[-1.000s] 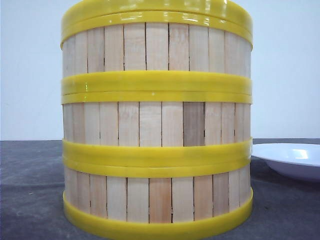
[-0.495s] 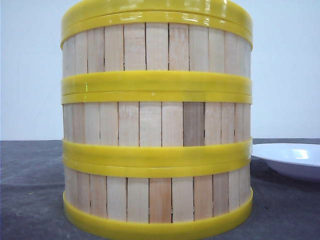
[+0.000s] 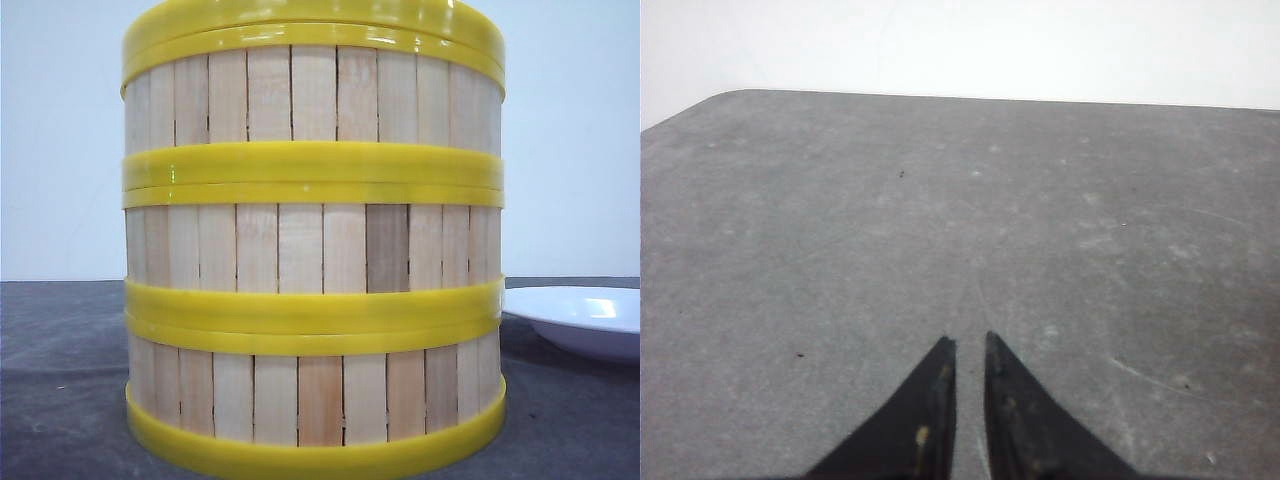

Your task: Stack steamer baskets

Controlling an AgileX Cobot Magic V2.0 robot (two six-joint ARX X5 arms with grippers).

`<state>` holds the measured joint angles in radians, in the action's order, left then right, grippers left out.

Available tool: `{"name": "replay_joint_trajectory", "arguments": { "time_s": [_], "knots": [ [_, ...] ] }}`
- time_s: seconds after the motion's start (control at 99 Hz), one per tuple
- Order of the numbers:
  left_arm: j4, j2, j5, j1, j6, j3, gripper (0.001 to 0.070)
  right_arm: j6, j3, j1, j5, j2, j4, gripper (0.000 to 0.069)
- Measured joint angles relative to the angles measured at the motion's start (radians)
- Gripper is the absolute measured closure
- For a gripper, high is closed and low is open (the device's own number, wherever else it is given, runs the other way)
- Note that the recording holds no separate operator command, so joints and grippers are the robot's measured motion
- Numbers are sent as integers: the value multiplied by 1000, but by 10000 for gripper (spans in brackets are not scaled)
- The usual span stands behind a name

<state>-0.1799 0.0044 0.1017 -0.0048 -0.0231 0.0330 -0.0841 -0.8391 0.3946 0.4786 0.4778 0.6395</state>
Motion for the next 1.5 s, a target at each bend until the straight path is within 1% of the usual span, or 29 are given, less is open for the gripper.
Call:
{"name": "replay_joint_trajectory", "arguments": {
  "time_s": [0.061, 0.071, 0.182, 0.293, 0.424, 0.677, 0.778, 0.909, 1.495],
  "knots": [
    [0, 0, 0, 0, 0, 0, 685, 14, 57, -95, -64, -14, -54, 684],
    [0, 0, 0, 0, 0, 0, 685, 18, 88, -137, -87, -26, -83, 684],
    [0, 0, 0, 0, 0, 0, 685, 29, 209, -265, -165, -77, -200, 684],
    [0, 0, 0, 0, 0, 0, 685, 29, 327, -346, -225, -143, -290, 684],
    [0, 0, 0, 0, 0, 0, 685, 32, 454, -405, -268, -230, -347, 684],
    [0, 0, 0, 0, 0, 0, 685, 36, 667, -429, -399, -372, -428, 684],
    [0, 0, 0, 0, 0, 0, 685, 36, 735, -430, -422, -420, -457, 684],
    [0, 0, 0, 0, 0, 0, 685, 37, 804, -430, -427, -468, -466, 684],
    [0, 0, 0, 0, 0, 0, 685, 69, 822, -430, -430, -472, -470, 684]
  ]
}}
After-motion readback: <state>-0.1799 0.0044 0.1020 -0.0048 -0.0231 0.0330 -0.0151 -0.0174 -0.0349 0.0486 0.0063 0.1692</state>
